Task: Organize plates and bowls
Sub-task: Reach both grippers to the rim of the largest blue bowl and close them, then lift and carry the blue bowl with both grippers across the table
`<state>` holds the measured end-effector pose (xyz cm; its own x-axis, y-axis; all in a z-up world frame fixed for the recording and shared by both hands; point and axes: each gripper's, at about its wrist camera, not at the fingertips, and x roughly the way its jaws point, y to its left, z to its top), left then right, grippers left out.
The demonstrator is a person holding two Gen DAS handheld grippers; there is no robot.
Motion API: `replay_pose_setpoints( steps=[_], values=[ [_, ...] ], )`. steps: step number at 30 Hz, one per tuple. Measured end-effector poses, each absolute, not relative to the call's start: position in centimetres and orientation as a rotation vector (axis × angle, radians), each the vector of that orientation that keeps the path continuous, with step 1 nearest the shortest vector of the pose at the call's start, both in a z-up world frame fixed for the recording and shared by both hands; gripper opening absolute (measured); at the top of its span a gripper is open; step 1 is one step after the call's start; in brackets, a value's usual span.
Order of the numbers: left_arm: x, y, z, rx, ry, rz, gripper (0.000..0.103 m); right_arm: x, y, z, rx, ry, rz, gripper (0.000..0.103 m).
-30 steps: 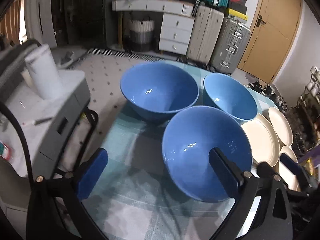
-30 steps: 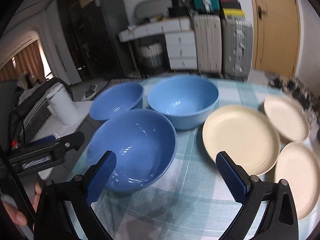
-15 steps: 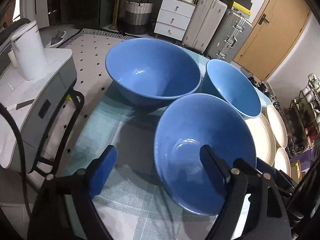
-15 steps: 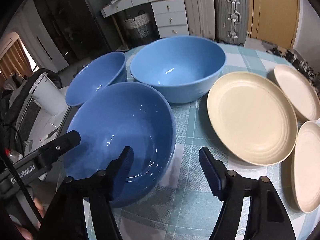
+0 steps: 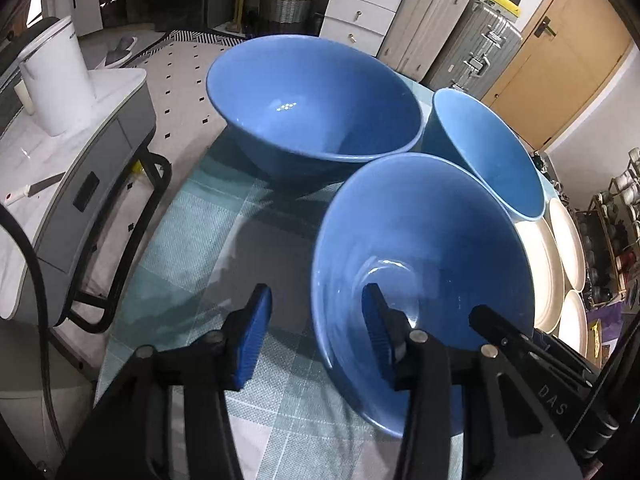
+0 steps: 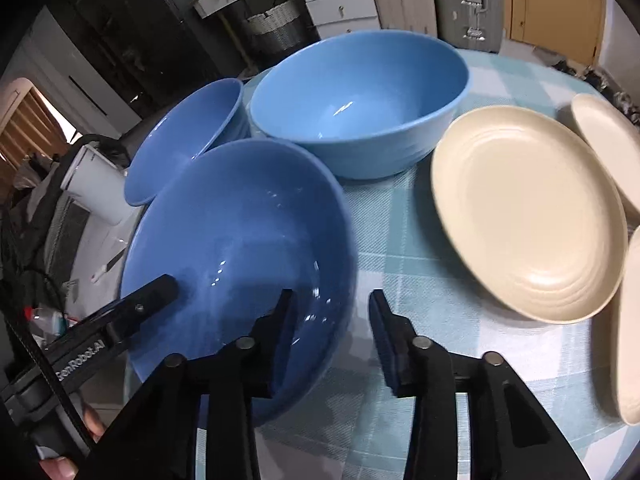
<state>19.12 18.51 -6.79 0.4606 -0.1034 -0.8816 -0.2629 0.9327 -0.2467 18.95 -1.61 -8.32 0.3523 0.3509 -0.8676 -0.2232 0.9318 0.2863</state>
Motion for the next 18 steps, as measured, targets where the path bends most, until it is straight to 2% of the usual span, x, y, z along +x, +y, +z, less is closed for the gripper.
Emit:
replay_pose_setpoints(
  steps=[2, 6, 8, 18],
  values=[
    [19.16, 18.37, -6.96, -0.374, 1.102, 0.099, 0.039, 19.04, -1.69, -8.32, 0.125, 1.142, 0.362, 0.033],
    [19.12, 18.11, -7.00, -0.378, 1.109, 0.080, 0.025, 19.09, -1.79, -8.33, 0.119, 1.134, 0.354, 0.012],
    [19.24, 18.08, -7.11, -0.386, 1.119, 0.061, 0.017, 19.02, -1.85, -8.26, 0.115, 1.127, 0.348, 0.011],
    [18.72, 17.99, -6.49, -0.398, 1.110, 0.033, 0.013, 18.67, -2.05, -8.34, 0.121, 1.136, 0.353, 0.010]
  ],
)
